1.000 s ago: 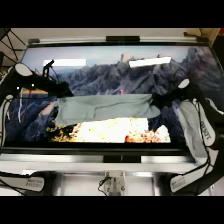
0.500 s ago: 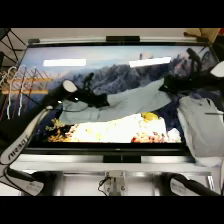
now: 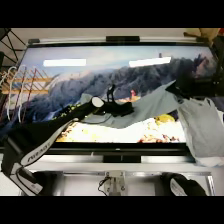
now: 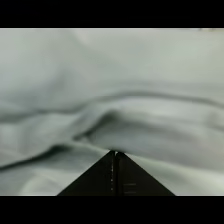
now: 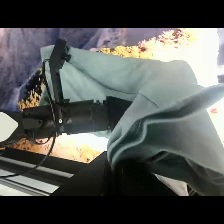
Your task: Fold the shirts.
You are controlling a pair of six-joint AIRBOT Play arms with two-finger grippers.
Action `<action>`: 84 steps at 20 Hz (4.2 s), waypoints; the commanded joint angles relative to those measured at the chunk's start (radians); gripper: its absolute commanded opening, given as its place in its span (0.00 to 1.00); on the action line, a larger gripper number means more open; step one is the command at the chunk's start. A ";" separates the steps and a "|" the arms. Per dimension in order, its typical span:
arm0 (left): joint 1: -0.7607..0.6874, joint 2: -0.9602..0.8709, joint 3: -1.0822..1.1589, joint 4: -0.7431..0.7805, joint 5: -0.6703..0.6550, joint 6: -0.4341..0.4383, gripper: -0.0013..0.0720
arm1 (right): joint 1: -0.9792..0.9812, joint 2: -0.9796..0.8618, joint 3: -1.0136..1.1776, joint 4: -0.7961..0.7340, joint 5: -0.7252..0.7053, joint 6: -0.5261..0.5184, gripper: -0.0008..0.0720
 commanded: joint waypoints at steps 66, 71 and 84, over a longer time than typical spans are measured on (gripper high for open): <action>0.944 0.606 -0.142 0.600 -0.652 0.078 0.06 | -0.239 -0.466 0.436 0.183 0.021 -0.163 0.11; 0.944 0.606 -0.142 0.593 -0.652 0.078 0.06 | -0.367 -0.468 0.436 -0.008 -0.025 -0.163 0.11; 0.944 0.606 -0.142 0.592 -0.652 0.078 0.06 | -0.415 -0.439 0.536 -0.358 -0.048 -0.105 0.11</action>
